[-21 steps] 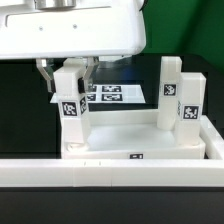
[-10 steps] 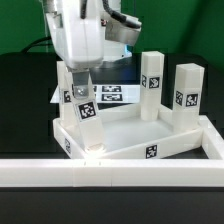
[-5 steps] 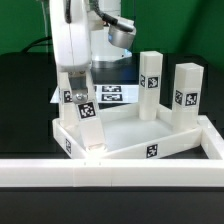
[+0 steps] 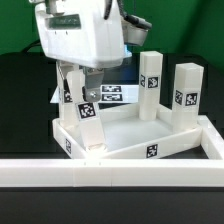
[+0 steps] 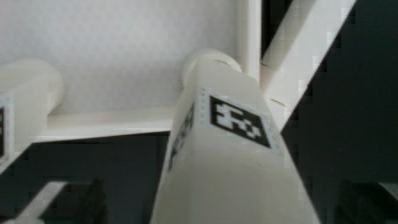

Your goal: Assemble desk

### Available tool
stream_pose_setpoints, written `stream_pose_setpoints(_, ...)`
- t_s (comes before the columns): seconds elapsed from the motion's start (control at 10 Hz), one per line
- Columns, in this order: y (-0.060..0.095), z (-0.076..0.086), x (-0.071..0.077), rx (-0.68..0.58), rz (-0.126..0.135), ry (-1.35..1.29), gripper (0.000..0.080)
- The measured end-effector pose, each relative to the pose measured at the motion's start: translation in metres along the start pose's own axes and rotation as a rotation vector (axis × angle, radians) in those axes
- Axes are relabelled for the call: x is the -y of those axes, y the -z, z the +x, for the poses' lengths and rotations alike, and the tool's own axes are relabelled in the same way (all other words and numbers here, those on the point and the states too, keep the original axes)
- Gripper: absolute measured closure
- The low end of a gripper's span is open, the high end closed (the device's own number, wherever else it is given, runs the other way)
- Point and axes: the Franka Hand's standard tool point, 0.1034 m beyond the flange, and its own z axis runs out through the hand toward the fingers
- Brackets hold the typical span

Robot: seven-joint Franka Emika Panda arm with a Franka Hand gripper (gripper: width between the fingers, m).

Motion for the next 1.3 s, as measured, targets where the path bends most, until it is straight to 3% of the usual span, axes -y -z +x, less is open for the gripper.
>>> stream_pose_setpoints(0.2,-0.0002,-0.0002,-0.0001,-0.001,-0.002,0.132,0.015)
stream_pose_setpoints(0.3,0.0002,-0.0043,0.0021,-0.014,-0.028,0.279,0.015)
stream_pose_setpoints(0.4,0.0008,-0.0057,0.0037,-0.018,-0.031,0.383,0.015)
stream_pose_setpoints(1.0,0.0018,-0.0004,0.0027,-0.025,-0.034,0.9,0.015)
stream_pose_setpoints(1.3,0.0015,0.0003,0.0027,-0.025,-0.034,0.923,0.0175)
